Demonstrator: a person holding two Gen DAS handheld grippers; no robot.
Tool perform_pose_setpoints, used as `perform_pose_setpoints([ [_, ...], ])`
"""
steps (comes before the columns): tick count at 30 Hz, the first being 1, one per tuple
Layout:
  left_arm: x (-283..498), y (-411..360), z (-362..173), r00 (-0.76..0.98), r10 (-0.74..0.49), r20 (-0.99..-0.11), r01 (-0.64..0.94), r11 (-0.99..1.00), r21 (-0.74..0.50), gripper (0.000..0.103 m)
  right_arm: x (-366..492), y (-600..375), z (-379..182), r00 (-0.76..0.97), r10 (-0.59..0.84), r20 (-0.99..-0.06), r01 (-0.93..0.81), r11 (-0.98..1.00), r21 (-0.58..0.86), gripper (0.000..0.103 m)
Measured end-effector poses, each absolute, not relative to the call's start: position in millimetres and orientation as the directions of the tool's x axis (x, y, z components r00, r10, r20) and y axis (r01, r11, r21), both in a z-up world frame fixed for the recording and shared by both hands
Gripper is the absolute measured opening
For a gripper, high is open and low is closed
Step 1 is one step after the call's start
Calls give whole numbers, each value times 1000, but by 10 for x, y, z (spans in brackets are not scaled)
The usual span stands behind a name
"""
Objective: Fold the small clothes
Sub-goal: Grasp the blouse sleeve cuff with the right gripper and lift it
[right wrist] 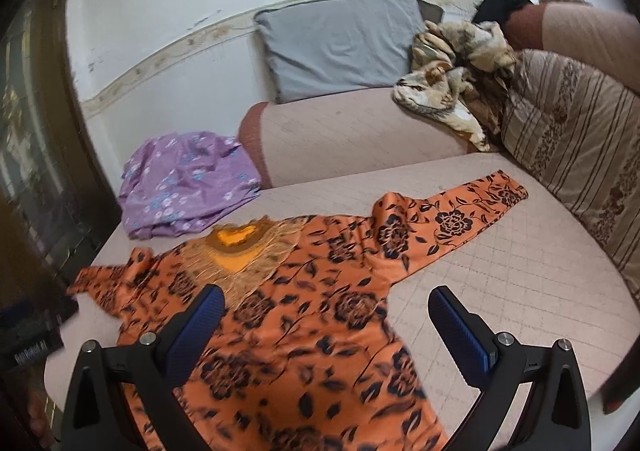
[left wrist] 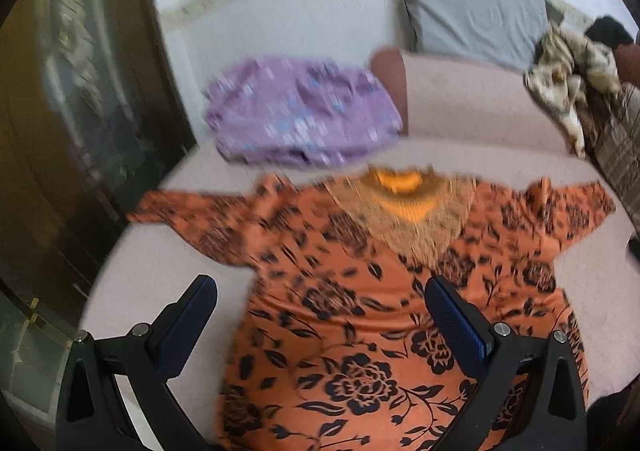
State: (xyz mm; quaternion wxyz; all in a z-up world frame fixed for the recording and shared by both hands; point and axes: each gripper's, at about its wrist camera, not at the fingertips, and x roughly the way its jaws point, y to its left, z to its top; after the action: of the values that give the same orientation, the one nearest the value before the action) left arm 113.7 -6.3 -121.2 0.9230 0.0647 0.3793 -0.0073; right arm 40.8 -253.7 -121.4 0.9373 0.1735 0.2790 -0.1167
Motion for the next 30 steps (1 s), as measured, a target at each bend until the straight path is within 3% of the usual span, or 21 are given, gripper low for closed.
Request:
perform_pose_setpoints([
  [6,1921,-391,-2242,495,19,-868,114,990,86,103,911,-3934,-1897,781,-94,-618,462,751,471,103],
  [11,2191,-650,-2684,472,-1,-882,154,985,81,103,933,-5298,-2587,805,-79,-588,564,412,716,101],
  [14,2195,-645,-2791,497,-46,-866,177,983,50,103,941,-5860,-2918,819,-106,-563,571,242,785,88],
  [18,2139,-640,-2797,518,-61,-853,186,982,43,103,1199,-6349,-3129,814,-138,-564,581,189,792,70],
  [21,2116,-646,-2787,512,-68,-856,190,981,36,103,1457,-6601,-3226,814,-142,-563,581,175,795,68],
  [24,2123,-644,-2792,503,-68,-862,194,980,35,103,1740,-6820,-3339,747,-187,-638,664,165,729,68],
  [28,2253,-623,-2827,510,-59,-858,194,980,48,103,2082,-6927,-3293,687,-254,-681,726,279,628,66],
  [30,2311,-621,-2823,509,-62,-859,203,978,49,103,2255,-6988,-3303,656,-279,-702,752,325,574,46],
])
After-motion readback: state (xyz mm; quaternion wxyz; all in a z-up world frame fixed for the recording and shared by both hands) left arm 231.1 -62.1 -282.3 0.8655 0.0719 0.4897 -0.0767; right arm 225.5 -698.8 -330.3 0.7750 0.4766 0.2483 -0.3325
